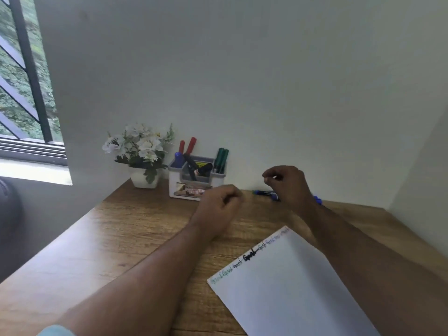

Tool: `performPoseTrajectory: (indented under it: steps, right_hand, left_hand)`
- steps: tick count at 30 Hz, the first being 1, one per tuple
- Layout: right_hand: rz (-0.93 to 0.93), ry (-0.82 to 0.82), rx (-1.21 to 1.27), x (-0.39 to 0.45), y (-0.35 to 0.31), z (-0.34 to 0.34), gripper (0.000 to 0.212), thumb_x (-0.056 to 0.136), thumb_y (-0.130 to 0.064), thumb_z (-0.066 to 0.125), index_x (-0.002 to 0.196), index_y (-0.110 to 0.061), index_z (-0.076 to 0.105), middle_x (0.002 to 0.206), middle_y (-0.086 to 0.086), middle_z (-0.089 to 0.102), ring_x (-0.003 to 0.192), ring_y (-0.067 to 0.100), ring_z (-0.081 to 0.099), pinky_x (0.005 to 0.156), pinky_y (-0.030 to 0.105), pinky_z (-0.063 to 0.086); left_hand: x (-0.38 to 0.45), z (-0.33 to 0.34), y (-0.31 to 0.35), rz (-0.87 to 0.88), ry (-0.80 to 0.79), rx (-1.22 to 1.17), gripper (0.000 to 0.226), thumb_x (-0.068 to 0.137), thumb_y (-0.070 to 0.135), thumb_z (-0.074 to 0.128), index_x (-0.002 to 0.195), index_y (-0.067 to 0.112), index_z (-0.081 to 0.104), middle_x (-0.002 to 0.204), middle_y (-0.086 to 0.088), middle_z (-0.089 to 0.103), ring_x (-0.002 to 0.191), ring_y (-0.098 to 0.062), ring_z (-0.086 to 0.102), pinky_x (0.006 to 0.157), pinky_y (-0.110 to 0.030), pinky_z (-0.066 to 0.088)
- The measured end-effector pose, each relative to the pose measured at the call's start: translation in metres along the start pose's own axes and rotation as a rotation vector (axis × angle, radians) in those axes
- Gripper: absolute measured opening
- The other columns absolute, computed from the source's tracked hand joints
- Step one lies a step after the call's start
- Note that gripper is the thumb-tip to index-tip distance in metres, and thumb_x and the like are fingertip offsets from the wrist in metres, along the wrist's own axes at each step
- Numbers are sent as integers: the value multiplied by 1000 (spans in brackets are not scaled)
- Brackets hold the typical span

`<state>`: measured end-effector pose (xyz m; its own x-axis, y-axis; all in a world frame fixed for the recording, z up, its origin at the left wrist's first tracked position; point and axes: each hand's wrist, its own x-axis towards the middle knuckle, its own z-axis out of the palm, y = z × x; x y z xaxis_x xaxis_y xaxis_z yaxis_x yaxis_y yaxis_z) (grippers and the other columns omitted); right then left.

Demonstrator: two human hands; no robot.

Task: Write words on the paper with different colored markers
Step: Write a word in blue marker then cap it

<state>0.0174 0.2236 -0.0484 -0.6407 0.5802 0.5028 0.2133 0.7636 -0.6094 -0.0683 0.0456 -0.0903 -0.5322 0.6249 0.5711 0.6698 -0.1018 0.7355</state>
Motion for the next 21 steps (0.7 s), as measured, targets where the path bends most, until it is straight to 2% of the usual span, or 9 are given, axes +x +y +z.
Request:
performPoseTrajectory:
  steps: [2,4,6,8,10,13,17,19,21]
  right_hand:
    - [37,-73,-201,-4,25,-11,22,87,-7,63,107,-13,71,113,3,69,94,15,64,84,17,44]
    - [51,-153,-396,-9,44,-20,27,87,-12,62,111,-22,69,117,-2,65,107,21,60,88,27,45]
    - [45,-237,-561,-14,54,-26,28,88,-14,55,104,-33,67,106,0,65,103,24,59,79,30,46]
    - [-5,-316,-751,-13,60,-27,37,91,-13,45,119,-31,62,113,3,64,106,26,57,84,34,47]
    - [-122,-329,-980,-9,61,-23,34,95,-19,42,126,-26,54,118,4,61,109,26,54,87,36,44]
    - [-276,-358,-1171,-2,56,-17,28,97,-25,44,123,-21,52,119,4,59,109,25,54,83,35,41]
    - [-295,-403,-1213,4,45,-18,26,95,-25,49,120,-19,55,116,6,56,103,25,56,74,33,40]
    - [-267,-355,-1056,3,38,-19,20,92,-23,53,110,-19,59,107,5,54,94,26,58,66,31,37]
    - [-248,-232,-761,-4,28,-22,5,89,-25,57,93,-22,56,94,3,54,85,26,59,63,30,37]
  left_hand:
    - [1,6,3,-59,-204,54,23,93,21,58,112,16,70,106,6,68,94,-1,59,83,-17,45]
    - [2,9,3,-96,-340,103,34,95,28,56,128,22,60,122,10,59,111,2,50,92,-10,35]
    - [4,10,1,-73,-386,153,39,96,24,55,134,20,55,133,4,57,113,3,45,85,5,28]
    - [6,12,-1,-51,-407,203,40,96,22,55,135,17,54,135,1,56,113,2,45,77,12,23]
    - [7,12,-4,-54,-420,244,39,95,24,57,133,19,56,135,2,57,116,-2,49,82,4,29]
    - [9,12,-11,-84,-417,272,35,93,27,59,127,23,61,131,3,61,117,-6,52,93,-14,33]
    - [9,12,-14,-97,-370,251,30,93,25,59,122,21,65,125,3,64,109,-5,54,88,-13,36]
    - [9,11,-13,-93,-336,225,31,93,25,59,122,20,65,124,2,64,108,-5,54,84,-9,36]
    - [7,9,-12,-75,-286,179,36,94,30,57,128,23,59,126,3,61,111,-6,53,87,-12,37]
